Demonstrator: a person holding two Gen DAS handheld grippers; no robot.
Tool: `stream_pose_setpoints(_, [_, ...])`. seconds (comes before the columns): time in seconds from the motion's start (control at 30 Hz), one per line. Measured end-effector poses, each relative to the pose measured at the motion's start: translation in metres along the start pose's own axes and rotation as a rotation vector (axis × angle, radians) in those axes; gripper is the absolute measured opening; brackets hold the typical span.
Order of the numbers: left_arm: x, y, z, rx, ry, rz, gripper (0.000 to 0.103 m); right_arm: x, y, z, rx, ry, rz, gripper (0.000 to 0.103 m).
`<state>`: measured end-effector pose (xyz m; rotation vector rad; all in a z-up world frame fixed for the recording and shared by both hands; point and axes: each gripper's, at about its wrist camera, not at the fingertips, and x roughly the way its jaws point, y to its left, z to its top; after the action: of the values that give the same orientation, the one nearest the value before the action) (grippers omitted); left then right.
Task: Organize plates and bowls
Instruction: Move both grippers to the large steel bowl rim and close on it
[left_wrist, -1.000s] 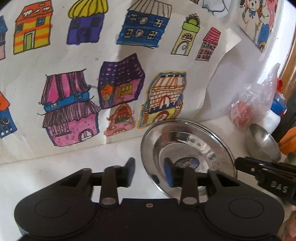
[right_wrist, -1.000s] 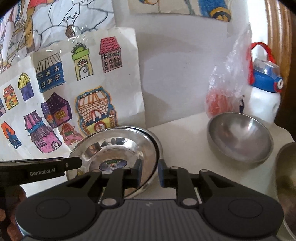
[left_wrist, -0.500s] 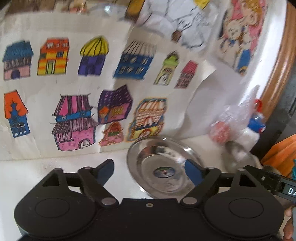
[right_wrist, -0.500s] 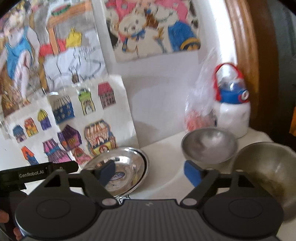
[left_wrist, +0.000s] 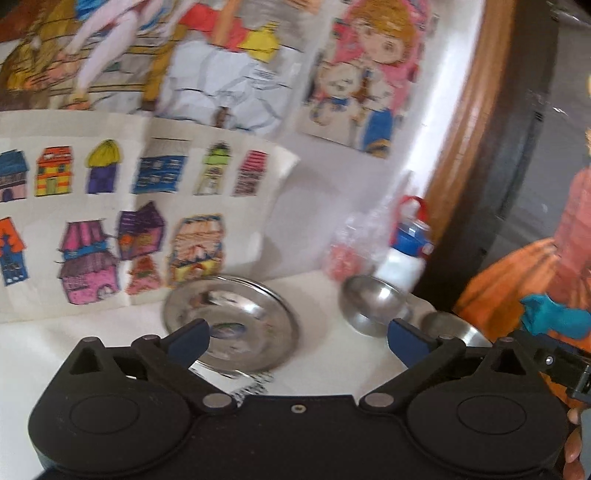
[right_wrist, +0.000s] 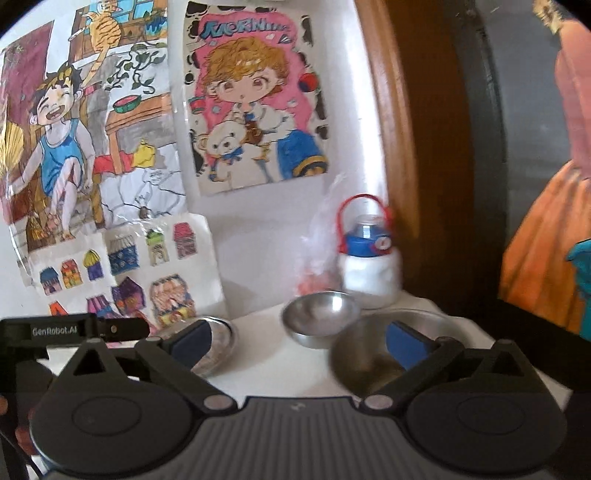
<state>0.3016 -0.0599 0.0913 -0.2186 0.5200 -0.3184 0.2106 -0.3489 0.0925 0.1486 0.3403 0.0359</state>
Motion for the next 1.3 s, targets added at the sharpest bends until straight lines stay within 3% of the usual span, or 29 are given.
stream_pose_setpoints(0.2, [0.023, -0.043, -0.009, 0.031, 0.091, -0.093, 0.102, -0.017, -0.043, -0.014, 0.042, 0.032, -0.098, 0.103])
stream_pose_setpoints(0.33, [0.054, -0.069, -0.013, 0.020, 0.176, -0.118, 0.102, -0.015, -0.078, -0.024, 0.092, 0.050, -0.138, 0.103])
stream_pose_setpoints(0.77, [0.147, -0.127, -0.017, 0.071, 0.267, -0.065, 0.102, 0.067, -0.177, -0.050, 0.303, 0.115, -0.119, 0.100])
stream_pose_setpoints(0.97, [0.168, -0.135, -0.023, 0.075, 0.304, -0.058, 0.101, 0.089, -0.186, -0.059, 0.349, 0.136, -0.090, 0.088])
stream_pose_setpoints(1.07, [0.175, -0.138, -0.026, 0.083, 0.326, -0.060, 0.092, 0.093, -0.183, -0.061, 0.347, 0.138, -0.086, 0.081])
stream_pose_setpoints(1.27, [0.185, -0.139, -0.030, 0.041, 0.379, -0.078, 0.061, 0.098, -0.176, -0.061, 0.354, 0.145, -0.065, 0.047])
stream_pose_setpoints(1.3, [0.186, -0.138, -0.031, 0.036, 0.387, -0.086, 0.052, 0.099, -0.175, -0.061, 0.356, 0.147, -0.066, 0.037])
